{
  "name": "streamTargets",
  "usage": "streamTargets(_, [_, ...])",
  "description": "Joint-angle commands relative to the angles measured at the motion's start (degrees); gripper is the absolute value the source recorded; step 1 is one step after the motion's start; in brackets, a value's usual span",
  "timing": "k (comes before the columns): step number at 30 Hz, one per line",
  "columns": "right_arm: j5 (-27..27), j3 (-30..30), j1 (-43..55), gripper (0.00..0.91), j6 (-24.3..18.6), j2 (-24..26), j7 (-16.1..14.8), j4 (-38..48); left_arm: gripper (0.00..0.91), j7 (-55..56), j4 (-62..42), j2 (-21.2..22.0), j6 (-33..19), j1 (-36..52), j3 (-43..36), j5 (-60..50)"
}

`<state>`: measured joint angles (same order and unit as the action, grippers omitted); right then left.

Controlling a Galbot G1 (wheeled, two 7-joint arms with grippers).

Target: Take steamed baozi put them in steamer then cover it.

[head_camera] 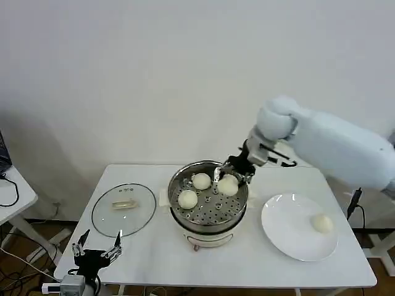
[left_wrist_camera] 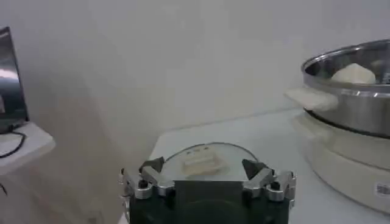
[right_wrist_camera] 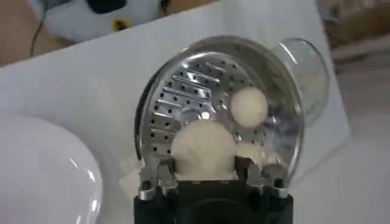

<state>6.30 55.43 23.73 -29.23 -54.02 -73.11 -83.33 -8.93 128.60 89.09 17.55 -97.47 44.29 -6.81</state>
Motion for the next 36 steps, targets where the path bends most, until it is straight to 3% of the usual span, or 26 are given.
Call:
streamTargets(1, [8.9,2.0,-3.4,0.645,-3.3,-8.3,1.0,1.4,0.907,0.1,1.3,0.2,0.0,-1.2,0.3,0.0])
streamTargets(20, [8.8,3.0,-7.3,0.645,-1.8,-13.0,1.9,2.4,0.907,0.0,2.0,0.4,0.0,-1.2,0.5,0.3])
streamTargets(36, [9.1,2.6,-7.7,0.645,-2.7,-11.5,1.2,0.5,0.907,-0.3,0.7,0.3,0.2,-0.3,0.6,0.2])
